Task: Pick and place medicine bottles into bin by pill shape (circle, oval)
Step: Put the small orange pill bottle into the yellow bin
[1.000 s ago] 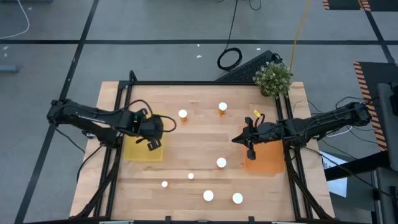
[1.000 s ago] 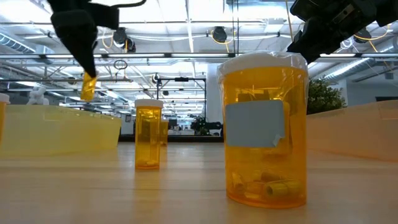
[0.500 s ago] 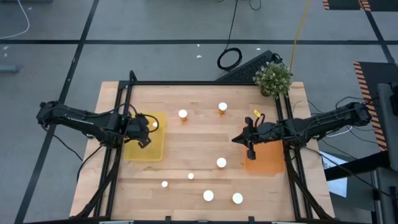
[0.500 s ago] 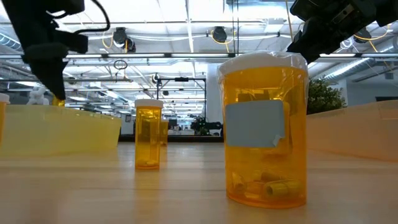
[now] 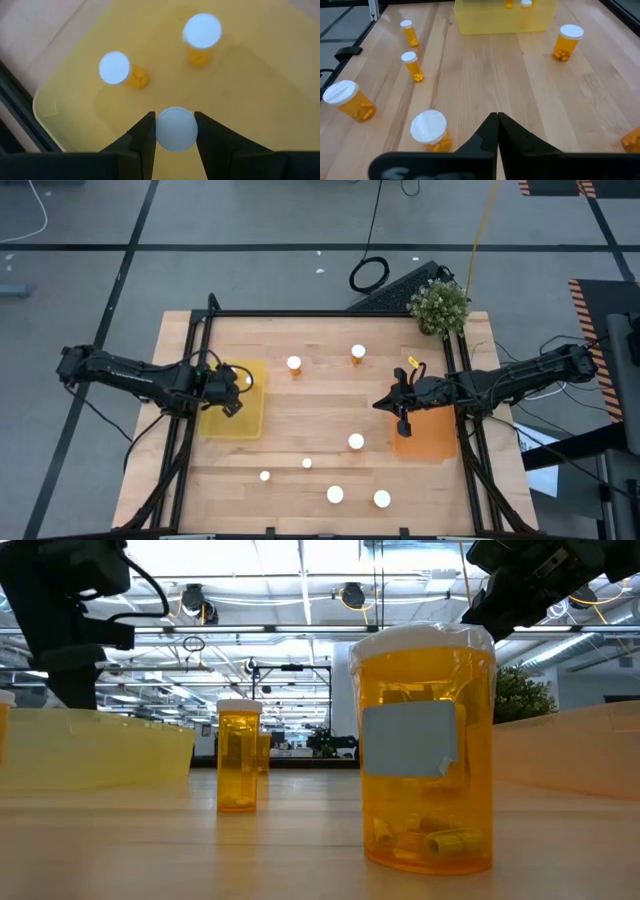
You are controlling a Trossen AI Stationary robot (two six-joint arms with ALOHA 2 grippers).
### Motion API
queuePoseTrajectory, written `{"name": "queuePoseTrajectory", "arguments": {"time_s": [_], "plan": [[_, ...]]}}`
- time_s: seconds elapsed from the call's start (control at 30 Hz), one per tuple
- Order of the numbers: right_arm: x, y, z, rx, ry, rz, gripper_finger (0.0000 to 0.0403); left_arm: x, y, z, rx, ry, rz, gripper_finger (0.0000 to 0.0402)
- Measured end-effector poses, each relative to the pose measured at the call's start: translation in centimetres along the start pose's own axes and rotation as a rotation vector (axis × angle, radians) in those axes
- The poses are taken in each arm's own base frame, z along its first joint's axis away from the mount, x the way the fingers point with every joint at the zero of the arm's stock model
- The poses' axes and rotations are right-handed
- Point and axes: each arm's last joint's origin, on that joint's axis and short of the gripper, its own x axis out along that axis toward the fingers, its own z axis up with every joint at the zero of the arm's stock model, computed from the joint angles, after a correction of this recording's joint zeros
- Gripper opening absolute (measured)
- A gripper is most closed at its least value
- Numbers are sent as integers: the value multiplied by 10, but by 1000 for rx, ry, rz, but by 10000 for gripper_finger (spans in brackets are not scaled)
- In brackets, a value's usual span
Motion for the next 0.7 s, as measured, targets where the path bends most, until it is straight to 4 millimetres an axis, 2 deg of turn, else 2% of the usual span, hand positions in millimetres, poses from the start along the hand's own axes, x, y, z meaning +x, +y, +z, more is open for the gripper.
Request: {"name": "queuePoseTrajectory", "arguments": {"time_s": [0.47, 0.7], "plan": [[0, 0, 0, 0, 0, 0, 0, 6, 4, 7, -62, -20, 2, 164], [0, 0, 0, 0, 0, 0, 0, 6, 4, 9, -50, -29, -3, 168]]}}
